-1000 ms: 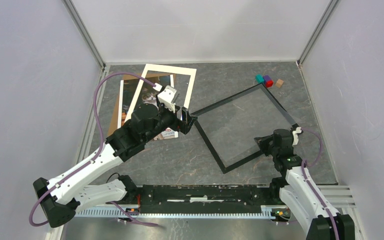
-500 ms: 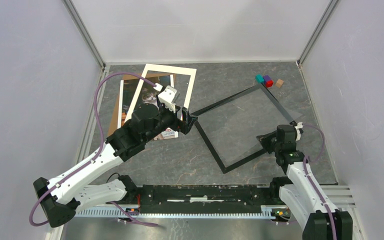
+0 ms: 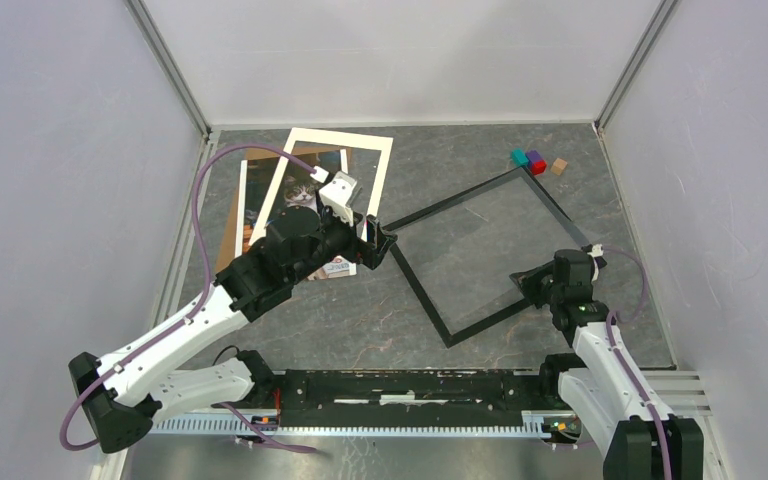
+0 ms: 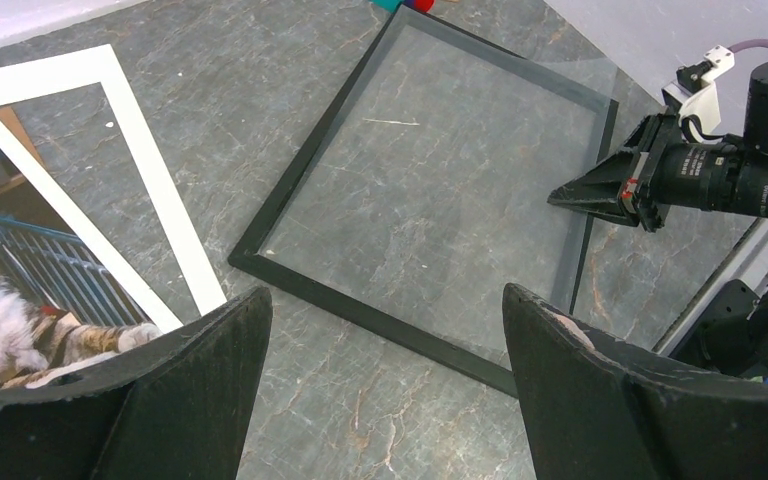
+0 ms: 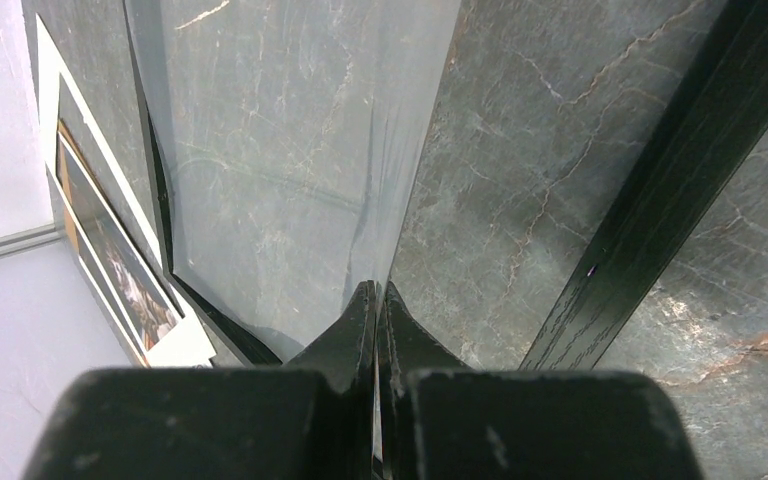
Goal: Put the photo into the frame
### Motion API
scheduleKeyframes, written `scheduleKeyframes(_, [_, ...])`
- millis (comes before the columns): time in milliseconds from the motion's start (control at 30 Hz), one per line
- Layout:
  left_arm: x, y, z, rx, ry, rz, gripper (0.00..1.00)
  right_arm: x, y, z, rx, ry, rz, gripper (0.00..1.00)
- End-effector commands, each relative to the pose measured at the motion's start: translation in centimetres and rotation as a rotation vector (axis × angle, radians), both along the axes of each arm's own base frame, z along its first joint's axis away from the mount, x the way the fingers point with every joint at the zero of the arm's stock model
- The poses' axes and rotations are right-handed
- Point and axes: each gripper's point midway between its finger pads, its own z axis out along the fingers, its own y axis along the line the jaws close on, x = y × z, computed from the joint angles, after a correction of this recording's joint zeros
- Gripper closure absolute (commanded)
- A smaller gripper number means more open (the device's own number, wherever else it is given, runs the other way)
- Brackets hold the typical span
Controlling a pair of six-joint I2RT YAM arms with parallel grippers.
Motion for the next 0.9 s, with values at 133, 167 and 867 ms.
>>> scheduleKeyframes(133, [0.13, -0.47, 1.04, -0.038, -0.032, -0.016, 0.08, -0.46, 0.89, -0.02, 0.036, 0.002, 0.038, 1.0])
scheduleKeyframes(167, [0.15, -0.43, 1.06, -0.038, -0.032, -0.015, 0.08, -0.55, 0.95, -0.04, 0.037, 0.006, 0.041, 1.0])
scheduleKeyframes(867, [0.04, -0.49, 1.06, -0.039, -0.032, -0.02, 0.08, -0.48, 1.11, -0.09, 0.006, 0.041, 0.094, 1.0])
